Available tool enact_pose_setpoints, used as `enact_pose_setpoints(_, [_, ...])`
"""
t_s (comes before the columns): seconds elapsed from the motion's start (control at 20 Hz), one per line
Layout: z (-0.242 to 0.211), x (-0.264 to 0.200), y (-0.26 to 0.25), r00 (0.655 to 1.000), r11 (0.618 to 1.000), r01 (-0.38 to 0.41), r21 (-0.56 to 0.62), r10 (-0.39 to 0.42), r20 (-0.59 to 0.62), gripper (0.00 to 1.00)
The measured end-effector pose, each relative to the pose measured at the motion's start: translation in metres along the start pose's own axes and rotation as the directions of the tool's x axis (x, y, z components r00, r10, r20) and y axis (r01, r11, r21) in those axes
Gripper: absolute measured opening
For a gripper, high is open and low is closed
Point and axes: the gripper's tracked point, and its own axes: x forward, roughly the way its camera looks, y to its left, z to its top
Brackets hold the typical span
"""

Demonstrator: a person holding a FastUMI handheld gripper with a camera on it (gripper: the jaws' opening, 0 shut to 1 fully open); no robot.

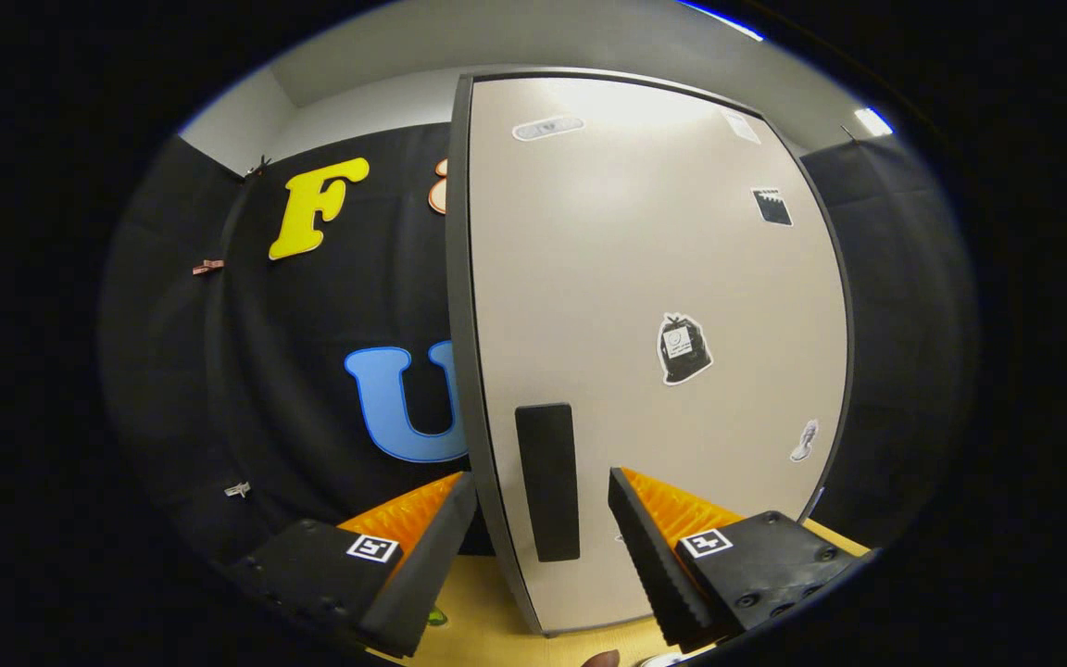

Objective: Open the shoe cabinet door, grab the shoes and put them into the shoe cabinet, then close the shoe cabinet door.

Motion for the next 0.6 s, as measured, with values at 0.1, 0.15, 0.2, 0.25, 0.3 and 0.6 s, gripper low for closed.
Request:
enact_pose_setpoints(0.1, [-0.003, 0.014, -0.005, 1.000, 1.000, 0.012, -0.002, -0.012, -0.002, 0.78])
enact_pose_setpoints(0.15, [-0.006, 0.019, -0.004, 1.000, 1.000, 0.001, 0.007, -0.001, -0.009, 0.71])
enact_pose_setpoints(0.2, [-0.010, 0.024, -0.001, 1.000, 1.000, -0.014, 0.014, 0.014, -0.019, 0.54])
enact_pose_setpoints(0.25, [-0.014, 0.030, -0.005, 1.000, 1.000, 0.001, 0.007, -0.001, -0.028, 0.52])
enact_pose_setpoints(0.3, [-0.018, 0.030, -0.003, 0.999, 1.000, -0.002, 0.008, 0.002, -0.042, 0.48])
enact_pose_setpoints(0.6, [-0.025, 0.031, -0.007, 0.999, 0.990, 0.028, -0.137, -0.031, -0.019, 0.33])
